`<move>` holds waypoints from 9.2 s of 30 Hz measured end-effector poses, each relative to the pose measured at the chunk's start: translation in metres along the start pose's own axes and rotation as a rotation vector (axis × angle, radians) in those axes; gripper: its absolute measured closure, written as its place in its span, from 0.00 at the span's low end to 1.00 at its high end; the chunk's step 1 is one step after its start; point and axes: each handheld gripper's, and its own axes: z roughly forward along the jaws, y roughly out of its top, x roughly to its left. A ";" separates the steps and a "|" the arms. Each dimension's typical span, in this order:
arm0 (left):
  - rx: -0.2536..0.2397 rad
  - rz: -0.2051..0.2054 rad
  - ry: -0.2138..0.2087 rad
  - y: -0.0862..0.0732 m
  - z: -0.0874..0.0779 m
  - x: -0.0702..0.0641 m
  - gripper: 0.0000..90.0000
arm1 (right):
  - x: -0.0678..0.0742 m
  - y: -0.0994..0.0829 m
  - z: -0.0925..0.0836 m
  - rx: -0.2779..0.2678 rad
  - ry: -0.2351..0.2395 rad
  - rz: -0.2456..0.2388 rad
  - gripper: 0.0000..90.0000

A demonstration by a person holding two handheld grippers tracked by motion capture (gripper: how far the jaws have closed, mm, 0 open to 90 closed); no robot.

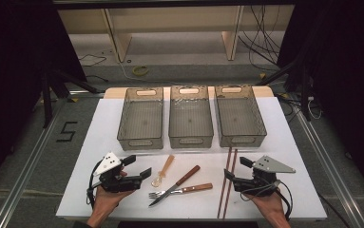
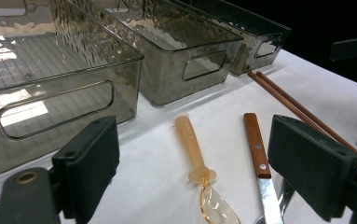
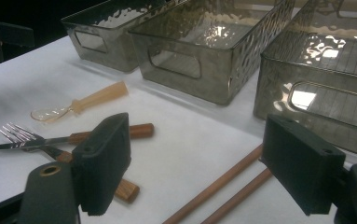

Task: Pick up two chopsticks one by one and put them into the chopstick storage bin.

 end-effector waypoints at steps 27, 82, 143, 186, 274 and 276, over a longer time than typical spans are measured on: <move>-0.001 -0.005 0.002 0.000 0.001 0.001 0.18 | -0.013 0.037 0.022 0.476 -0.115 -0.021 0.33; 0.012 0.012 -0.005 0.000 0.002 0.001 0.18 | -0.012 0.028 0.079 0.910 -0.078 -0.108 0.70; 0.453 0.549 -0.309 0.061 0.060 -0.069 0.35 | 0.096 0.077 0.073 0.744 0.290 -0.629 0.95; 0.649 0.700 -0.450 0.044 0.061 -0.076 0.92 | 0.102 0.076 0.070 0.718 0.389 -0.719 0.76; 0.413 -0.136 0.319 0.102 0.084 0.124 0.74 | 0.007 0.038 0.027 0.603 0.133 -0.245 0.37; 0.396 -0.133 0.309 0.103 0.081 0.122 0.62 | 0.007 0.039 0.027 0.607 0.131 -0.241 0.37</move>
